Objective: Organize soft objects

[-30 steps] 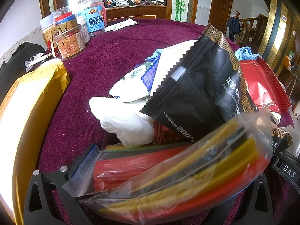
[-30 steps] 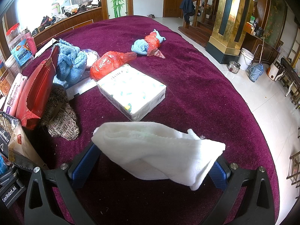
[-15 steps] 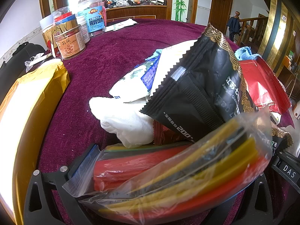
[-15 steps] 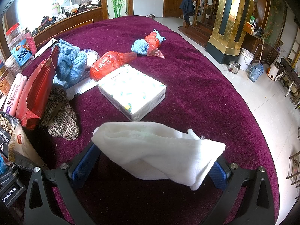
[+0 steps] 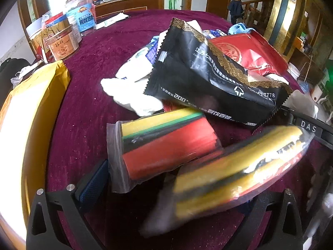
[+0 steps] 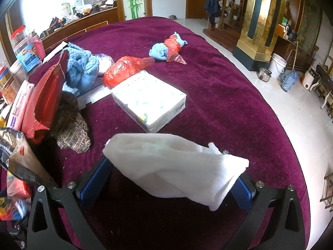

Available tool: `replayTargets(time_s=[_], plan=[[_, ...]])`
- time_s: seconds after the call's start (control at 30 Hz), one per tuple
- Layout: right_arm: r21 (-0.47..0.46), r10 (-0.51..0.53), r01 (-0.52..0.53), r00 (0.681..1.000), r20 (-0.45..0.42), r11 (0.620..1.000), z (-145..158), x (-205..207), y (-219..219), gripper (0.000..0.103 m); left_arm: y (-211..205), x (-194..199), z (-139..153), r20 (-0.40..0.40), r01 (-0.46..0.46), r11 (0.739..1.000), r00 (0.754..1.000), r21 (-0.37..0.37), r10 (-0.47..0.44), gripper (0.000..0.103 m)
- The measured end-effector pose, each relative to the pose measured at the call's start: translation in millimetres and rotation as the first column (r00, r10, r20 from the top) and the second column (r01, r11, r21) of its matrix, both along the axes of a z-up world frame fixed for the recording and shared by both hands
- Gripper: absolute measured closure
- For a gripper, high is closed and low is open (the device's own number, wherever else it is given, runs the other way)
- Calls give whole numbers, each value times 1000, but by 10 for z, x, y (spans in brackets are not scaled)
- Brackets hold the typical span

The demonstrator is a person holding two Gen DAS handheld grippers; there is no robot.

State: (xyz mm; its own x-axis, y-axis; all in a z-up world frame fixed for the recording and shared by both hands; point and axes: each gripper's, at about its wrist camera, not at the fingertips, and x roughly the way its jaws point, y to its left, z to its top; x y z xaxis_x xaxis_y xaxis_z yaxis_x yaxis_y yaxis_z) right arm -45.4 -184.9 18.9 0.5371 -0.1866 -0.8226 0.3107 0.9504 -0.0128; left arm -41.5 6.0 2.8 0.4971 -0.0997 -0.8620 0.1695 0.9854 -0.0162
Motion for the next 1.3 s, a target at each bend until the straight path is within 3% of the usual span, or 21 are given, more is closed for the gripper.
replayTargets(time_s=[0.23, 0.5, 0.9, 1.0, 1.1, 1.17, 1.23, 1.3], plan=[[27, 101, -98, 985, -139, 995, -16, 127, 24, 0, 5, 12, 3, 0, -2, 1000, 1000, 5, 2, 0], [-4, 53, -53, 997, -63, 999, -29, 95, 86, 0, 11, 14, 6, 3, -4, 1000, 1000, 3, 4, 0], [13, 44, -43, 995, -91, 999, 15, 92, 19, 0, 13, 3, 5, 6, -8, 1000, 1000, 3, 8, 0], [-4, 6, -6, 1000, -10, 1000, 165, -107, -28, 0, 13, 5, 5, 6, -8, 1000, 1000, 3, 8, 0], [-111, -16, 40, 978, 210, 993, 522, -423, 23, 0, 11, 2, 6, 7, -9, 1000, 1000, 3, 9, 0], [-134, -10, 53, 954, 300, 990, 635, -515, 33, 0, 12, 2, 6, 8, -10, 1000, 1000, 2, 10, 0], [-127, -20, 61, 954, 300, 990, 652, -453, -1, 0, 15, 2, 8, 8, -11, 1000, 1000, 1, 11, 0], [-68, -53, 71, 969, 243, 995, 571, -307, -96, 0, 20, 5, 8, 9, -11, 1000, 1000, 0, 11, 0]])
